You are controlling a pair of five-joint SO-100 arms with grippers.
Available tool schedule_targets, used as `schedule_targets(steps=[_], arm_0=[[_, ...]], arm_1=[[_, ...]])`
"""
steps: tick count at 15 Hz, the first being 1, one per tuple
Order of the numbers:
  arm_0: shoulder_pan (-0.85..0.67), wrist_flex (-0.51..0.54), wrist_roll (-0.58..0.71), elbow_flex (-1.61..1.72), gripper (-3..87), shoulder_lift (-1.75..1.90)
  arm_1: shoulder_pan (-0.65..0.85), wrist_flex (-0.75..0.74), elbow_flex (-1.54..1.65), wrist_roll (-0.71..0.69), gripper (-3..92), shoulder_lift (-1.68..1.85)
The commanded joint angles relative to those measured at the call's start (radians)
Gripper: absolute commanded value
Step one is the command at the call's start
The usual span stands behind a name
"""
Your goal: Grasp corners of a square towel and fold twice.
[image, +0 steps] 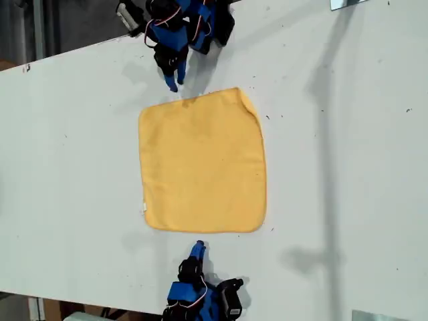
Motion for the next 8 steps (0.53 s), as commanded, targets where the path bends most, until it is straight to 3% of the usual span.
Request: schedule_targets(steps=[1,2,3,5,8], arm_0=[[-0.066,-0.057,0.19,-0.023,11.7,0.008],[-0.077,-0.1,0.244,-0.023,16.4,0.008],[-0.077,-0.158,0.264,-0.005,19.4,0.008],[-0.069,-0.193,0.261,0.012,19.3,0.008],[-0.058,-0.19,0.247,0.015,18.9,0.008]], arm_1=[[-0.015,0.012,-0.072,-0.055,18.3,-0.008],[-0.11,-0.175,-0.046,-0.179,28.0,-0.012],[-0.181,-0.334,-0.046,-0.233,27.6,-0.104],[-0.275,-0.325,-0.281,-0.33,30.2,-0.525],[-0.584,-0.281,-0.426,-0.293,31.3,-0.908]])
